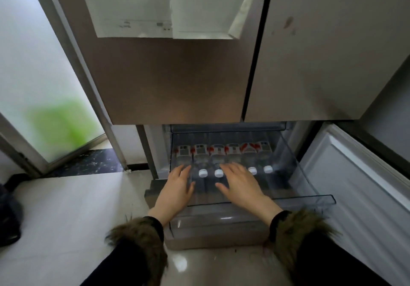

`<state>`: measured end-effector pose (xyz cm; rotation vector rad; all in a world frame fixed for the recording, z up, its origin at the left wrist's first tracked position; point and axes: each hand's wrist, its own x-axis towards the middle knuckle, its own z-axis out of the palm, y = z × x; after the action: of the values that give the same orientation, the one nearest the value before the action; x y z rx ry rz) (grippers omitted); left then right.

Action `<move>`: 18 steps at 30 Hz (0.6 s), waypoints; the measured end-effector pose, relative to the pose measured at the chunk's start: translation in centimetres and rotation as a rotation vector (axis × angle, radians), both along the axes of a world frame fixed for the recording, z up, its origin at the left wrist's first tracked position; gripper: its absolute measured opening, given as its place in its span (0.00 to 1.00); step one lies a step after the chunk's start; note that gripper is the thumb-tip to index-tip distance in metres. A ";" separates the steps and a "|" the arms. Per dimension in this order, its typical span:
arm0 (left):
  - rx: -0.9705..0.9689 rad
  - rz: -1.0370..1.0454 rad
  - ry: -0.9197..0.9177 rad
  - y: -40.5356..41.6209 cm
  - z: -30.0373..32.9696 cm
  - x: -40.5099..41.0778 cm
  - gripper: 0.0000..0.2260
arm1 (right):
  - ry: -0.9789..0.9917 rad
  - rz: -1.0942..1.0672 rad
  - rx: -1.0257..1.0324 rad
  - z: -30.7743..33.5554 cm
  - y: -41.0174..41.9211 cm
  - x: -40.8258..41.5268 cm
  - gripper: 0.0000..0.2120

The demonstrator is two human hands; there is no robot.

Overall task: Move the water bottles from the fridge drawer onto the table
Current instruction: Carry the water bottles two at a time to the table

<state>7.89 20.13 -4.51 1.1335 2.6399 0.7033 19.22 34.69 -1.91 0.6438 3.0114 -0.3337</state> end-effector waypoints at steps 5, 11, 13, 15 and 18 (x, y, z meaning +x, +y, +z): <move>-0.131 0.059 -0.160 3.6 -2.8 -2.9 0.25 | -0.070 -0.128 -0.255 -2.6 2.2 -4.4 0.27; -0.106 0.222 -0.457 7.2 -5.3 -6.8 0.28 | -0.119 -0.264 -0.553 -6.5 4.3 -9.5 0.19; -0.063 0.303 -0.538 8.2 -6.9 -7.9 0.28 | -0.117 -0.297 -0.616 -7.6 4.7 -10.7 0.17; -0.052 0.372 -0.584 8.8 -8.5 -8.6 0.27 | -0.135 -0.336 -0.660 -8.4 4.9 -11.7 0.16; -0.039 0.438 -0.554 9.5 -8.3 -8.2 0.24 | -0.182 -0.402 -0.747 -9.4 4.8 -12.9 0.16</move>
<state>-0.30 29.63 -12.83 0.2709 2.3960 0.8786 6.29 39.49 -11.30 1.0834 2.2877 -1.2434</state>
